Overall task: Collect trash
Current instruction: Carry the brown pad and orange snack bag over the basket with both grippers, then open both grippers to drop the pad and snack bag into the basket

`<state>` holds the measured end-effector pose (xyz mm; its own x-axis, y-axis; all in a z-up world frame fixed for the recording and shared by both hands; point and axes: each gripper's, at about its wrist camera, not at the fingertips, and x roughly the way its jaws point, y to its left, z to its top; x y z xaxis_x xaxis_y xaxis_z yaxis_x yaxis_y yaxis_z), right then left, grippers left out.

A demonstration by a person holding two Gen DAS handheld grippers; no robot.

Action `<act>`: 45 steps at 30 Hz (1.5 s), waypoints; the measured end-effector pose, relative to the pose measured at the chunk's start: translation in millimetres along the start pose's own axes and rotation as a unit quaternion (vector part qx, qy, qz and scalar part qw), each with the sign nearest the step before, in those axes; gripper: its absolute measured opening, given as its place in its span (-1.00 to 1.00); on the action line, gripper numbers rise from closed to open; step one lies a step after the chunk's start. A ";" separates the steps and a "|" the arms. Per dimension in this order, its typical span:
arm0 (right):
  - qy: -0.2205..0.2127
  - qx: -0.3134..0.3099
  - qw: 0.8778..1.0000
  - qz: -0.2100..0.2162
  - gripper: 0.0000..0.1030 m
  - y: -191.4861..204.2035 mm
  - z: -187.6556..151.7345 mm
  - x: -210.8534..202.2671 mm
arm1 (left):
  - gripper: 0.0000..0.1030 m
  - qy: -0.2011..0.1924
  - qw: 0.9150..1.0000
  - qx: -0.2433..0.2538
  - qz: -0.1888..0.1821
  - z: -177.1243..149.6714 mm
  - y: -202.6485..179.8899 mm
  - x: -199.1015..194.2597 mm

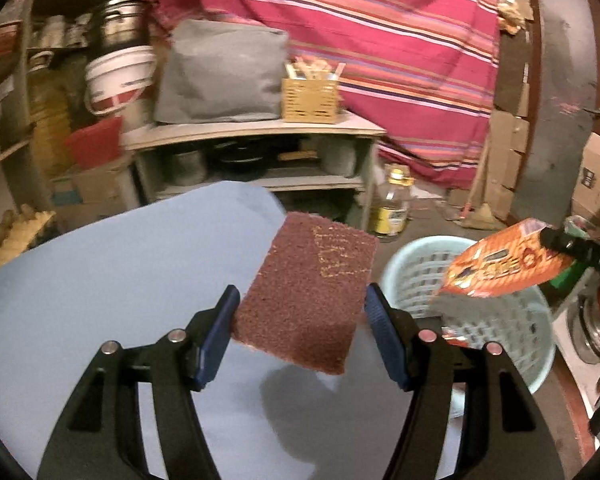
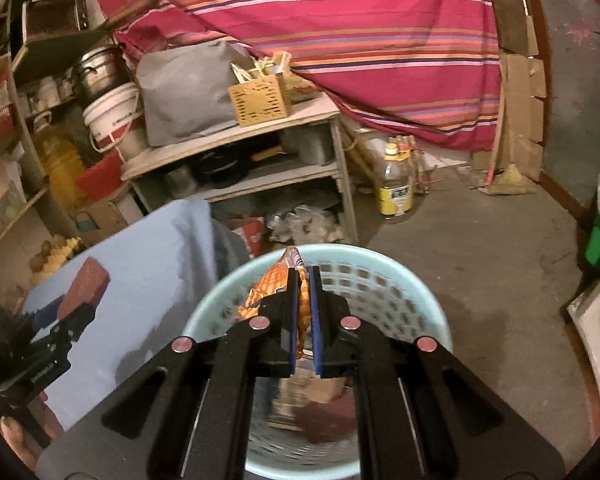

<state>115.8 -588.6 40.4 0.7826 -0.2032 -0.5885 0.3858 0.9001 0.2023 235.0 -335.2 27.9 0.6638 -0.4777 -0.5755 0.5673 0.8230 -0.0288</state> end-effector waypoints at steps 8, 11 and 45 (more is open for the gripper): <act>0.008 0.006 1.000 -0.020 -0.87 -29.3 -8.6 0.1 | 0.24 0.012 0.999 0.019 -0.029 5.3 -62.7 29.8; 0.012 0.020 1.000 -0.019 -0.87 -35.6 -8.1 3.7 | 0.24 0.020 0.999 0.020 -0.041 9.2 -80.2 42.6; 0.032 -0.021 0.999 -0.025 0.81 14.1 -22.8 39.0 | 0.76 -0.022 0.999 -0.005 0.039 -4.6 9.6 -33.5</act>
<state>140.6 -575.1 2.5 0.7296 -0.2252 -0.6457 0.4026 0.9047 0.1394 216.0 -309.9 43.1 0.7269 -0.4245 -0.5398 0.5081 0.8612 0.0070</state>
